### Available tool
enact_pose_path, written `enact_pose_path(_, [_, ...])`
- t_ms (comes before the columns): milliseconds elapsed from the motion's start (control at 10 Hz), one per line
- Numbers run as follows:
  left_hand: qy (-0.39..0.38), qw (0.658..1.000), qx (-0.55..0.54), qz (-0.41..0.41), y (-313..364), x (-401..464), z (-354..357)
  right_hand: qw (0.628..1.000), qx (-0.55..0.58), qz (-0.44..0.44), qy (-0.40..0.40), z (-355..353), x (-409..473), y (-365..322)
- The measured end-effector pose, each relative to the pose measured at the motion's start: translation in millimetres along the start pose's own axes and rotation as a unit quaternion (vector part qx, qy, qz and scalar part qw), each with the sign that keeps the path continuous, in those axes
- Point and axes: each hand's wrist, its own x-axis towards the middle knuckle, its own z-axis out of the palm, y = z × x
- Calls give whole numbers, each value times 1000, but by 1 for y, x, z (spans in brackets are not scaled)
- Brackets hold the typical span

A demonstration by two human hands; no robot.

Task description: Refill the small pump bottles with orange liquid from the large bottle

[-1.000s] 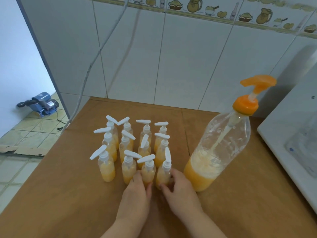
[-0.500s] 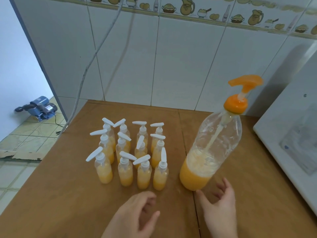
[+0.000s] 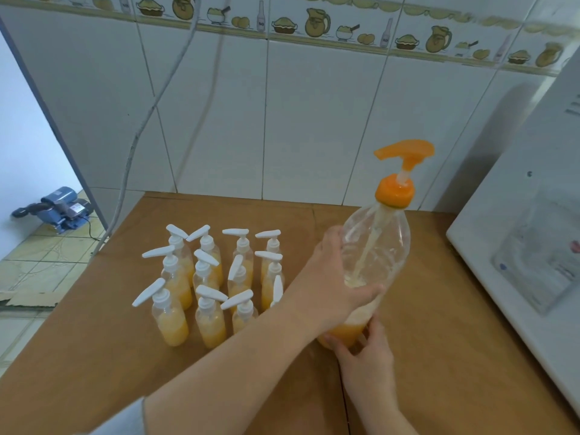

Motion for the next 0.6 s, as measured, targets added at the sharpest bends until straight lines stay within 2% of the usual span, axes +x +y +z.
enact_pose_path(200, [58, 994, 84, -28, 5, 7, -19, 1000, -15, 12, -8, 18, 17, -1])
enact_pose_path(300, [88, 991, 91, -35, 5, 11, -28, 1000, -12, 18, -5, 28, 28, -5])
enact_pose_path(500, [111, 993, 48, -1, 14, -6, -50, 998, -46, 21, 29, 33, 33, -8])
enact_pose_path(600, [155, 986, 39, 38, 14, -43, -74, 999, -34, 21, 32, 15, 24, -12])
